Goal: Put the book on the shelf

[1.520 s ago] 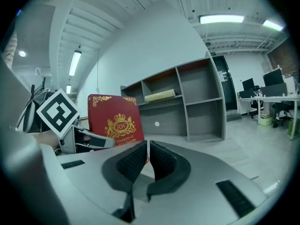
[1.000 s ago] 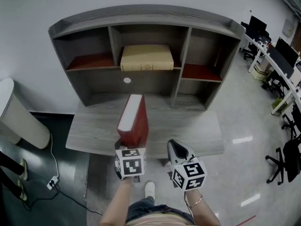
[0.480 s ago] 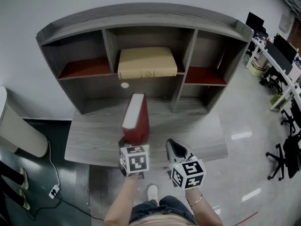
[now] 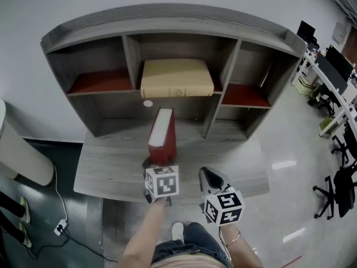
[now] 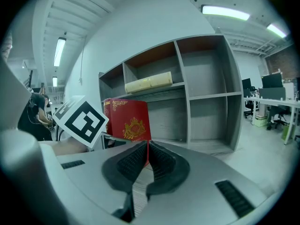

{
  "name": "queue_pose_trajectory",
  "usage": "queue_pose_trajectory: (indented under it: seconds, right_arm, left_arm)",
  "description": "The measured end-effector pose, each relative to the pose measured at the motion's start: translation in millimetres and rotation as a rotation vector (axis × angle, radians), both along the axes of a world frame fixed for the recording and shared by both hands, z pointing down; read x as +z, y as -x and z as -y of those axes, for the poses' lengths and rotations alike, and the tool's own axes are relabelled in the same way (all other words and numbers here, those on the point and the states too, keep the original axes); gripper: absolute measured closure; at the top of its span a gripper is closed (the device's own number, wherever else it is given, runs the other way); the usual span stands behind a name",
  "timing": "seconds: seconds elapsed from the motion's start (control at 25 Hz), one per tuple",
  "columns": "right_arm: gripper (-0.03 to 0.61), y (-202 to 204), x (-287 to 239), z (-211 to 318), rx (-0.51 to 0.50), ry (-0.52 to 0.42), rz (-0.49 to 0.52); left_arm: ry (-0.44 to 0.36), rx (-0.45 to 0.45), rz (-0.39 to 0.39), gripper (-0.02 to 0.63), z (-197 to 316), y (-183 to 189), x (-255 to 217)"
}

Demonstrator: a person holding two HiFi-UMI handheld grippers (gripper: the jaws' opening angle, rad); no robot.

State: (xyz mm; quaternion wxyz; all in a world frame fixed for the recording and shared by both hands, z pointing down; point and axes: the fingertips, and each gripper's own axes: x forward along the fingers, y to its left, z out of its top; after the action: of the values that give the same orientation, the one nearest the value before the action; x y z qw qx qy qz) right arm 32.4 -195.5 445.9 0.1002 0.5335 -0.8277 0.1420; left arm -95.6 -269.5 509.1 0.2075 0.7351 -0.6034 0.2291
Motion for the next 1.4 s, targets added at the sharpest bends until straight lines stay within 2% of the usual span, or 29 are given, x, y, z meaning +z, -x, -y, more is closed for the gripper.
queue_pose_trajectory:
  seconds: [0.52,1.4]
  right_arm:
    - [0.569,-2,-3,49,-0.02,-0.012,-0.005]
    - [0.569,-14,9,113,-0.039,0.026,-0.022]
  left_arm:
    - [-0.015,-0.075,0.018,0.383,55,4,5]
    - [-0.04,-0.14,0.033,0.383,133,-6,15]
